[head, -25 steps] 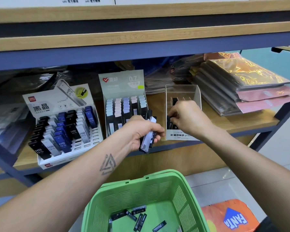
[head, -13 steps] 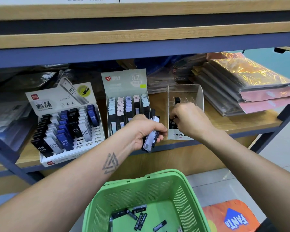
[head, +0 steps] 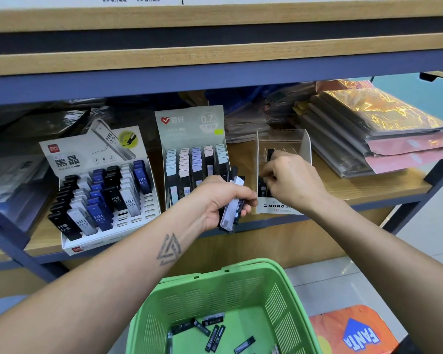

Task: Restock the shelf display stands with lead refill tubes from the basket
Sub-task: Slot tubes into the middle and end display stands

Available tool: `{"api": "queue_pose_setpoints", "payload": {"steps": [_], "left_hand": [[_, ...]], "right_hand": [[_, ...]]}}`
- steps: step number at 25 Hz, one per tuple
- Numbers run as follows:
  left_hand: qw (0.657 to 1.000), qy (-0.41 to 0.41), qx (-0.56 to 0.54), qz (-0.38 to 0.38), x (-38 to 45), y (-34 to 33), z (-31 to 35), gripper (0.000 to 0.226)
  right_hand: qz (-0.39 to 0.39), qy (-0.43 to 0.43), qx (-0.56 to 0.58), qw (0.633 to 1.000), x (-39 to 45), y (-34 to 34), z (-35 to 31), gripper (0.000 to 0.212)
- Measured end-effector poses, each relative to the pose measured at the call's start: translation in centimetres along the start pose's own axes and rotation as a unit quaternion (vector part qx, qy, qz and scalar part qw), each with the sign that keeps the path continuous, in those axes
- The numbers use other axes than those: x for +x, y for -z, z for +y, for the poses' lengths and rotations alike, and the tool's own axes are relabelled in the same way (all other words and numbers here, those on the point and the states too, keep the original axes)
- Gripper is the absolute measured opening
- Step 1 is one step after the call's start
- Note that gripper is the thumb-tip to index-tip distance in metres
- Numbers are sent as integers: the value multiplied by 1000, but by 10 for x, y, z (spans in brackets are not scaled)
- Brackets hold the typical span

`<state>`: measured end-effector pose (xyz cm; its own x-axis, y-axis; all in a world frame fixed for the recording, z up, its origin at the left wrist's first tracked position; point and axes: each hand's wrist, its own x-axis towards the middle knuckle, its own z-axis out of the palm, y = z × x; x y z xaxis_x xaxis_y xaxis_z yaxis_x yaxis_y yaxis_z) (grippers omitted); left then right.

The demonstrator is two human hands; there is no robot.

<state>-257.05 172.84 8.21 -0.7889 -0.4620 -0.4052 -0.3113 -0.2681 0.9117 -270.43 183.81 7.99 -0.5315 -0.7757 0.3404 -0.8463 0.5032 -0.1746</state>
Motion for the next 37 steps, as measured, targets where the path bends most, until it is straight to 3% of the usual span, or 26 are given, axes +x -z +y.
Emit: {"api": "queue_pose_setpoints", "payload": {"steps": [2, 4, 5, 10, 16, 19, 23, 27, 30, 34, 37], "left_hand": [[1000, 1, -16, -24, -1, 0, 0, 19], [999, -7, -21, -46, -3, -1, 0, 15], [998, -12, -19, -50, -4, -2, 1, 13], [997, -29, -26, -70, -6, -7, 1, 18], [998, -8, -38, -59, -4, -4, -2, 11], [997, -23, -69, -15, -1, -2, 0, 7], [996, -40, -78, 9, 1, -5, 0, 23], [996, -65, -54, 16, 1, -10, 0, 4], [995, -80, -53, 17, 3, -12, 5, 3], [994, -92, -46, 21, 5, -15, 13, 2], [994, -97, -48, 20, 9, -16, 13, 3]], "right_hand": [[-31, -44, 178, 983, 2, 6, -4, 16], [-118, -94, 371, 916, -1, 12, -10, 12], [-143, -106, 412, 894, -2, 13, -12, 12], [-146, -165, 526, 822, -4, 14, -9, 13], [-46, -237, 607, 757, 1, 22, 2, 11], [-48, -207, 613, 761, -1, 23, 8, 9], [-50, -184, 602, 776, -3, 22, 16, 15], [-53, -159, 599, 783, -2, 27, 20, 15], [-8, -133, 560, 818, 2, 34, 30, 24], [140, -142, 412, 889, 25, 42, 51, 20], [142, -95, 322, 931, 38, 39, 49, 18]]}}
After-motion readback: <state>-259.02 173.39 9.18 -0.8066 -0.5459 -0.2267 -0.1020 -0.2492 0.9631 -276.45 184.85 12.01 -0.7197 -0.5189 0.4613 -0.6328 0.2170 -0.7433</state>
